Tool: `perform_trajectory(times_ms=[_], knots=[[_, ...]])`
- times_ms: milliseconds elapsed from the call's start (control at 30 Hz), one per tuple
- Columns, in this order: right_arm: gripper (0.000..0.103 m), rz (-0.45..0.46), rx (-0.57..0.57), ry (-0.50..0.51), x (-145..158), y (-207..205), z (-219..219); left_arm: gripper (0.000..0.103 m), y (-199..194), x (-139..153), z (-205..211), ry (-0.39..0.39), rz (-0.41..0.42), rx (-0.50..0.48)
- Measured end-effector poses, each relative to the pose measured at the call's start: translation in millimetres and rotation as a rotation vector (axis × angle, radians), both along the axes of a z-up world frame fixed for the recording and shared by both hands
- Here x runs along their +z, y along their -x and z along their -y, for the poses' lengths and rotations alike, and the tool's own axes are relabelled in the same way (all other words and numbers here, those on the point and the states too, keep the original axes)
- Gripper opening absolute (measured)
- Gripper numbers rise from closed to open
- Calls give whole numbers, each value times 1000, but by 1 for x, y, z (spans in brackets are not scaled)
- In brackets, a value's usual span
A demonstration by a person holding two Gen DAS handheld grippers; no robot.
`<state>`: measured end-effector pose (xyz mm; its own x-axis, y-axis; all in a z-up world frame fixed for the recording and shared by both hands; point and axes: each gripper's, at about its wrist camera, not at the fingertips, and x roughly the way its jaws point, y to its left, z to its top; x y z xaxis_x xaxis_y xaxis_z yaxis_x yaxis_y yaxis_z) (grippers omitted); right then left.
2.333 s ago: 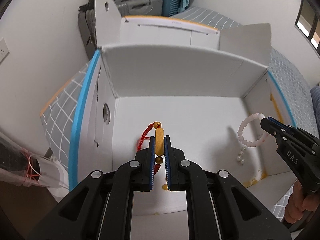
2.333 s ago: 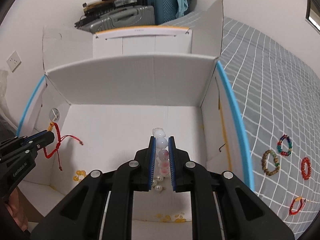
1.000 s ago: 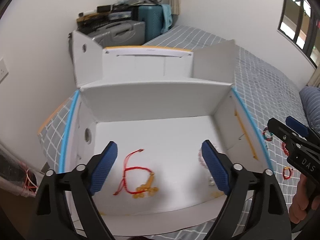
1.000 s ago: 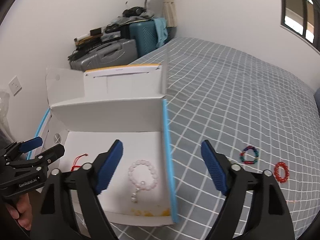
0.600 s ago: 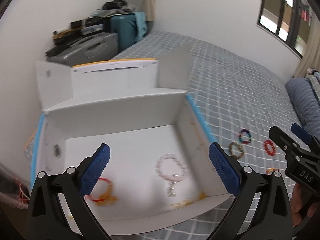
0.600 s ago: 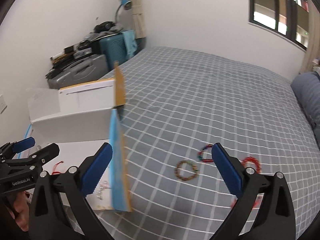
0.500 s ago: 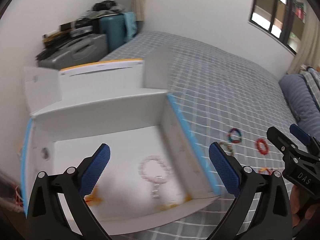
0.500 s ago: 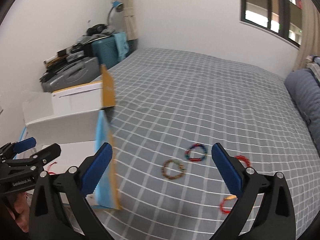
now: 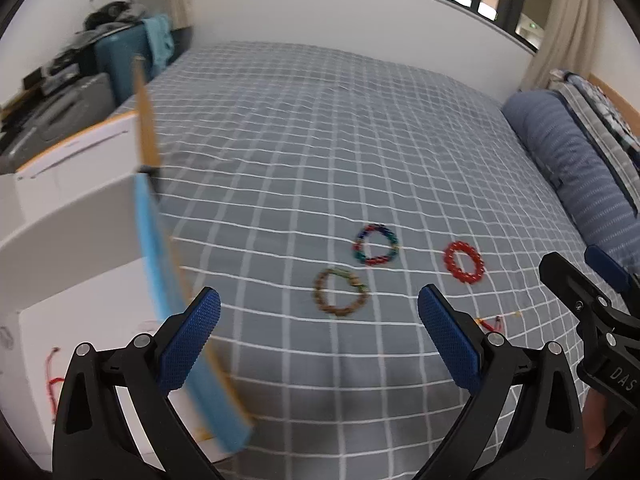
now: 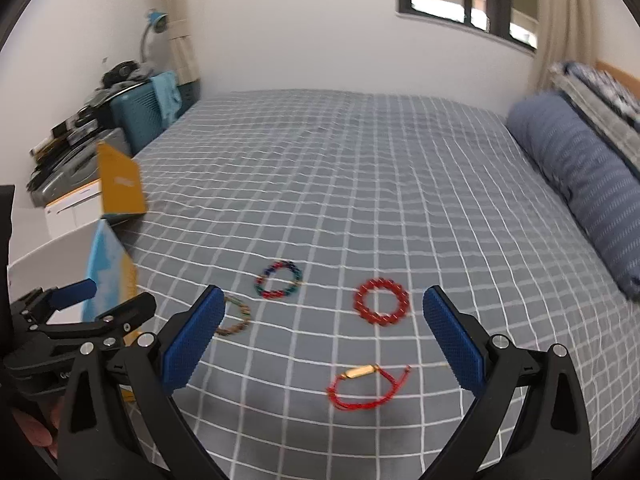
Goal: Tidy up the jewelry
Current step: 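Move both tools away from the box toward the bracelets on the bed, then grasp the wooden-and-jade bead bracelet with the left tool while the right tool grasps the red string bracelet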
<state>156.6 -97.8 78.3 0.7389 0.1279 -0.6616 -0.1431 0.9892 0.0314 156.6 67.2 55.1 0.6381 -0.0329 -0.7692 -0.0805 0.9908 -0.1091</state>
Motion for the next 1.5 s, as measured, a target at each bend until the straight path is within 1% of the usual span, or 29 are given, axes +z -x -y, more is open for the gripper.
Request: perform_trajectory(times_ms=[100, 200, 400, 500, 600, 733, 833, 1100, 1167, 1233, 1300, 1367, 1400, 1433, 1467, 1500], knots=[[95, -21, -34, -1, -16, -4, 15, 97, -12, -14, 16, 1, -12, -27], [94, -63, -56, 6, -37, -9, 24, 97, -24, -31, 27, 2, -30, -41], [92, -162, -78, -2, -83, -20, 37, 97, -45, -66, 35, -2, -56, -59], [87, -201, -75, 7, -101, -24, 37, 97, -54, -82, 34, -7, -74, -56], [86, -235, -69, 2, -116, -29, 37, 97, -62, -96, 32, 5, -82, -52], [85, -261, -68, -2, -128, -35, 36, 97, -69, -109, 31, 2, -94, -57], [82, -279, -71, -3, -136, -39, 36, 97, -72, -118, 31, -5, -103, -57], [72, -325, -71, -9, -150, -45, 34, 95, -78, -134, 32, -17, -118, -64], [69, -335, -74, -13, -153, -46, 34, 87, -78, -136, 32, -29, -117, -60], [67, -337, -76, -12, -155, -46, 34, 82, -77, -136, 32, -33, -117, -54], [61, -340, -76, -12, -155, -47, 34, 71, -77, -135, 30, -37, -118, -46], [55, -341, -79, -13, -155, -47, 34, 53, -77, -134, 29, -55, -122, -41], [52, -342, -84, -13, -155, -47, 34, 49, -77, -134, 29, -65, -124, -38], [50, -344, -87, -13, -155, -47, 34, 43, -77, -133, 29, -73, -125, -36], [44, -345, -89, -13, -155, -47, 34, 39, -77, -133, 28, -78, -124, -36], [40, -347, -91, -14, -154, -46, 34, 33, -77, -133, 28, -83, -124, -35]])
